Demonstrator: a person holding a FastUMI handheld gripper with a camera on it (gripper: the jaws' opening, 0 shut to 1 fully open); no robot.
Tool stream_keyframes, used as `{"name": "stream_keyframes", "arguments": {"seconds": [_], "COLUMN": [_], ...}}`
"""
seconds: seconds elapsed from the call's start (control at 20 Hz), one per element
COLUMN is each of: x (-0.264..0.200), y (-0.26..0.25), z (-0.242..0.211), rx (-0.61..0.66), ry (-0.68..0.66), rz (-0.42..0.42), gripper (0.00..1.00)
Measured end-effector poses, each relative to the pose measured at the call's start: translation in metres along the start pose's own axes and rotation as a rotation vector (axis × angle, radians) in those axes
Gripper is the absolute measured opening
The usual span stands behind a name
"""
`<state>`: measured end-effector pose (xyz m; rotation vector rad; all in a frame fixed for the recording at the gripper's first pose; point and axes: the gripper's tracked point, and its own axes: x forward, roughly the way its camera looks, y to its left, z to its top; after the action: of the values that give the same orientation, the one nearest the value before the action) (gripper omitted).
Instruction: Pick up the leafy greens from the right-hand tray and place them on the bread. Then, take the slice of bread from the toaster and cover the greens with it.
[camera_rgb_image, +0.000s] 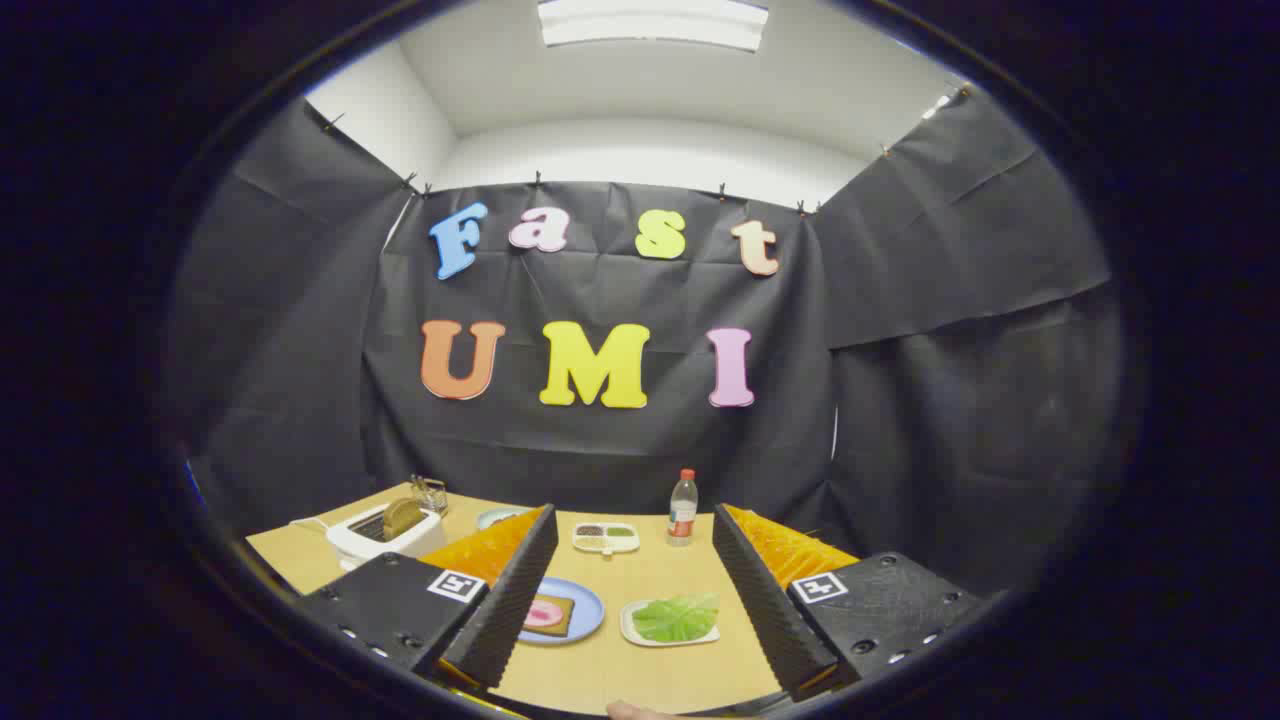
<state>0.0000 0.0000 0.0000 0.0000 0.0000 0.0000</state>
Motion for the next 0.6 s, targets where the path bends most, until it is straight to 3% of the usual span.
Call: {"name": "stream_keyframes", "arguments": {"seconds": [0.6], "x": [0.007], "y": [0.0], "z": [-0.012], "rx": [0.02], "ry": [0.029], "rz": [0.016], "gripper": [0.95]}}
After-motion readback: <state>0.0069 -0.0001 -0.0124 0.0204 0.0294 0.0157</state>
